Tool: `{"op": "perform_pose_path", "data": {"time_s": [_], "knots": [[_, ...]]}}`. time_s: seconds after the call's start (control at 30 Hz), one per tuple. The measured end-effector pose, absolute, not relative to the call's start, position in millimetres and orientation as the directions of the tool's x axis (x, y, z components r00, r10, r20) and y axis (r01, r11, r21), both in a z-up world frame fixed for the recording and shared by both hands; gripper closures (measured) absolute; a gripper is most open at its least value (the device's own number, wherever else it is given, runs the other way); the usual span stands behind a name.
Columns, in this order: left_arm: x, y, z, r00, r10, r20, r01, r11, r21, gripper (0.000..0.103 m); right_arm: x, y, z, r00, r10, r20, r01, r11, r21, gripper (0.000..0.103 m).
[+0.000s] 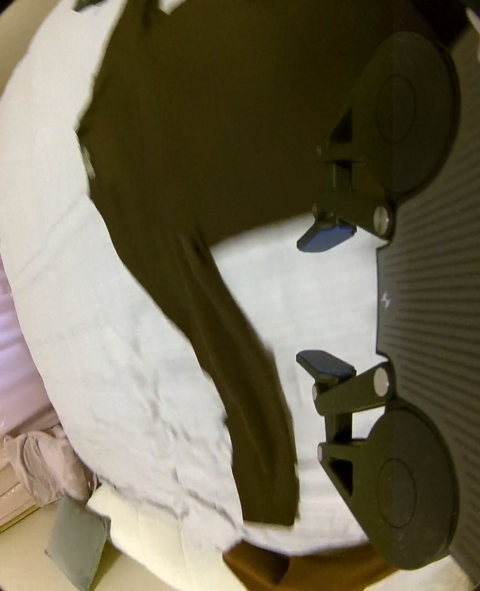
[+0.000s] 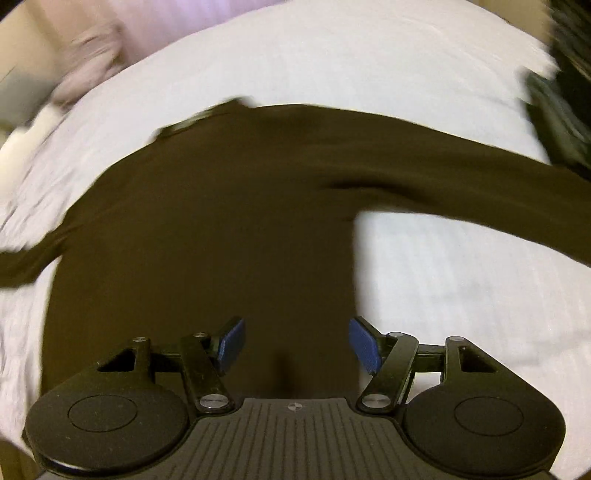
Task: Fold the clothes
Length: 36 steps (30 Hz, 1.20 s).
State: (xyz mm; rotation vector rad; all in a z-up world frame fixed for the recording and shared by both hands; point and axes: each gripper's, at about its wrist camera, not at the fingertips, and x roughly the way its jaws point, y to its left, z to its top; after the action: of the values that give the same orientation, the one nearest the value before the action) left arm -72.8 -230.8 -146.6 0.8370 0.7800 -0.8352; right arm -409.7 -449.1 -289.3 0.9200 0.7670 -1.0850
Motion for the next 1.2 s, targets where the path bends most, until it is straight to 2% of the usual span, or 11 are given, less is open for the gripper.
{"op": "perform_pose_path", "data": {"time_s": [0.2,0.37,0.53,0.73,0.97,1.2], "knots": [[34.5,-153.5,-148.1,0.508,-0.313,-0.802,0.856,0.287,0.43,0.044,-298.0,-401.7,-282.1,0.231,-0.37,-0.9,0.973,0.118,0.201,0.037],[72.6,-115.2,-141.9,0.47,-0.325,-0.82,0.876,0.282,0.391,0.042,-252.4,-374.8,-279.7,0.201,-0.274,-0.941,0.979,0.024,0.203,0.037],[29.3,-112.3,-153.3,0.345,-0.368,-0.863,0.938,0.156,0.308,0.041,-261.0,-342.7,-281.2,0.122,-0.219,-0.968,0.992,0.002,0.124,0.037],[-45.8,-126.9,-161.2,0.185,-0.408,-0.894,0.977,-0.022,0.213,0.041,-324.2,-273.7,-280.8,0.048,-0.182,-0.982,0.965,-0.245,0.092,0.037],[-110.1,-145.4,-158.6,0.126,-0.407,-0.904,0.979,-0.098,0.181,0.04,-393.7,-216.9,-278.1,0.039,-0.181,-0.983,0.893,-0.435,0.115,0.037],[-159.9,-116.5,-160.6,0.172,-0.378,-0.91,0.973,-0.08,0.217,0.039,-439.8,-175.5,-285.1,0.121,-0.19,-0.974,0.88,-0.434,0.194,0.037]]}}
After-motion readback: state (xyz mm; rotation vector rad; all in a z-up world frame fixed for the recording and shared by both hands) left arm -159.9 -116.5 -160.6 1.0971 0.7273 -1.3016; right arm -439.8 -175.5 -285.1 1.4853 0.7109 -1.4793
